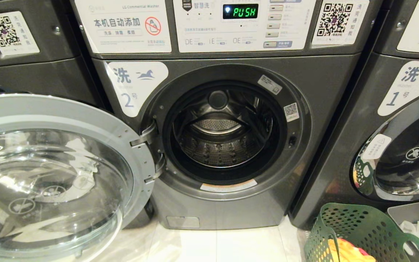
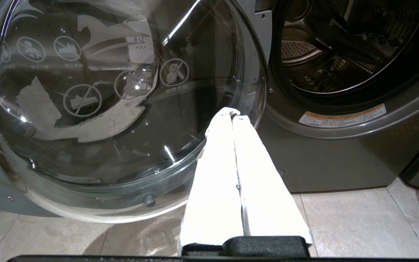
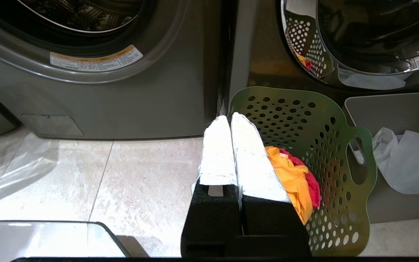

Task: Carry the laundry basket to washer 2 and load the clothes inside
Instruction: Place the clothes into the washing machine

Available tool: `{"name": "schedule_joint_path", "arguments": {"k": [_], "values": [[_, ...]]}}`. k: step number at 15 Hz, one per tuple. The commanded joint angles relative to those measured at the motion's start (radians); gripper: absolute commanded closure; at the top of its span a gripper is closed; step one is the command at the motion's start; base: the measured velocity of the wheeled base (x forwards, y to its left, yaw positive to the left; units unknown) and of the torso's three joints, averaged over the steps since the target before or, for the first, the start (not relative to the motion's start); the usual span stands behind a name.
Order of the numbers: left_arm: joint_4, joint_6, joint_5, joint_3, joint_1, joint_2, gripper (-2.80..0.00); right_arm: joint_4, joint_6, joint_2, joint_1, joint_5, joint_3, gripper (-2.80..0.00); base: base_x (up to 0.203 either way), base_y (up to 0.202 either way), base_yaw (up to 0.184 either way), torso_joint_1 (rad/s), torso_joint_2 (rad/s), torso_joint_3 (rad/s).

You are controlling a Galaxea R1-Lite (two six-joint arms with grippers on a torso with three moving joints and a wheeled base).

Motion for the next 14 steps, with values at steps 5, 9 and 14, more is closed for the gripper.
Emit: {"name": "schedule_joint_path", "arguments": {"k": [5, 9, 14], "values": [[0.000, 0.013, -0.002, 0.040, 0.000, 0.002, 0.00, 0.001, -0.001, 0.001, 0.001, 0.000, 0.000, 0.00, 0.000, 0.000, 0.000, 0.001, 0.00, -0.166], [0.000, 0.014, -0.002, 0.040, 0.001, 0.002, 0.00, 0.001, -0.004, 0.000, 0.000, 0.001, 0.000, 0.00, 0.000, 0.000, 0.000, 0.002, 0.00, -0.198], [-0.001, 0.016, -0.004, 0.040, 0.001, 0.002, 0.00, 0.001, -0.007, 0.001, 0.000, 0.002, 0.000, 0.00, 0.000, 0.000, 0.000, 0.004, 0.00, -0.198]]}}
